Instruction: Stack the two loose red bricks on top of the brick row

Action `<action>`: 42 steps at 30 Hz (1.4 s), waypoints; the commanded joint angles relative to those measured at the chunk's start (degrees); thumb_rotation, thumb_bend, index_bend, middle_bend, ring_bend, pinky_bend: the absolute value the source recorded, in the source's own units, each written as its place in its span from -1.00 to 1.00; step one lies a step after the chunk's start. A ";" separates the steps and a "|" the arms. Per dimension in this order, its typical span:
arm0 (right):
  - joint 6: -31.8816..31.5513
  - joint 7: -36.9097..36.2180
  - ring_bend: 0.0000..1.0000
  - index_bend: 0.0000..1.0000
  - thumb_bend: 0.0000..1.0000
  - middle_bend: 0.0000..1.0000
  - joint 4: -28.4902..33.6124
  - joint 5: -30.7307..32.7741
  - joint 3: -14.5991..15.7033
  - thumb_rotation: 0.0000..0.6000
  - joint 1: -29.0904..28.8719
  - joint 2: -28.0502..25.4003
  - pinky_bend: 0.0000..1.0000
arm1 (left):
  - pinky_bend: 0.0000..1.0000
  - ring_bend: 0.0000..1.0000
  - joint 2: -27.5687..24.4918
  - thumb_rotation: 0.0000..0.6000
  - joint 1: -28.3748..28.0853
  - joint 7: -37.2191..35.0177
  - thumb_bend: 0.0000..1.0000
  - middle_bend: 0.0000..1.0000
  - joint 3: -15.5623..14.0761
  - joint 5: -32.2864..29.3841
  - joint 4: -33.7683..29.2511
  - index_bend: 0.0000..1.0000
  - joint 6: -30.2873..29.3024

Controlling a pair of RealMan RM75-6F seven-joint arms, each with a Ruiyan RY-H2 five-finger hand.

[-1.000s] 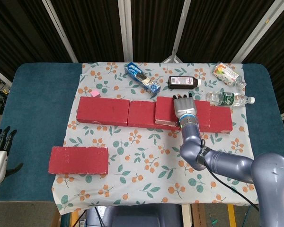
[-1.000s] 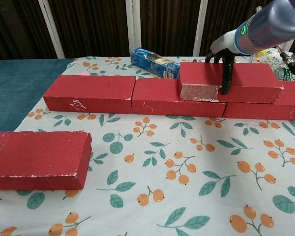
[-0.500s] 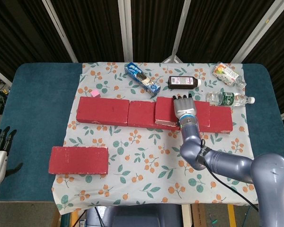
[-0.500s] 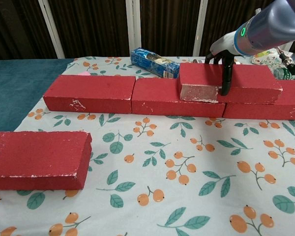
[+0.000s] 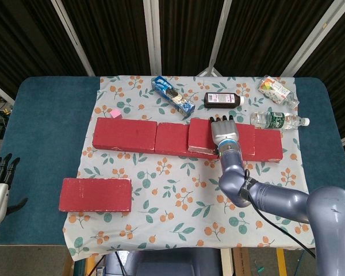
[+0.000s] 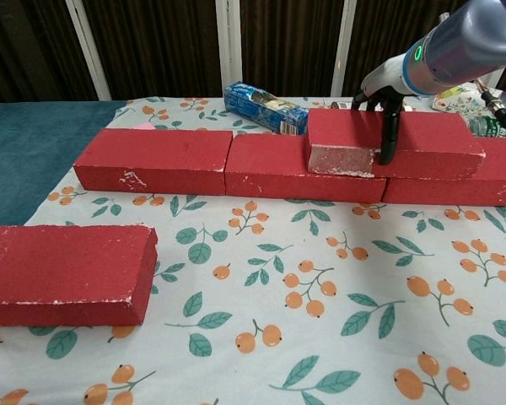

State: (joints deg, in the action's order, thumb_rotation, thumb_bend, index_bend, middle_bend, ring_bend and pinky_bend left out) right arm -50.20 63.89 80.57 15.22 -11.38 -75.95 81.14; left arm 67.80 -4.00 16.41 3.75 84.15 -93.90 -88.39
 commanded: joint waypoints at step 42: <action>-1.27 -1.59 -1.00 -1.00 -0.59 -1.00 4.59 -1.49 -1.92 1.00 0.06 -2.63 -1.00 | -0.67 -1.00 0.04 1.00 0.18 0.13 -1.00 -1.00 0.30 -0.65 -0.25 -0.90 -0.34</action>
State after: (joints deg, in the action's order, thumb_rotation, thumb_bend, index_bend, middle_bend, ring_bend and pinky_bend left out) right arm -51.26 62.34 84.92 13.67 -13.25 -75.84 78.70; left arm 67.83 -3.81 16.55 4.05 83.50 -94.14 -88.74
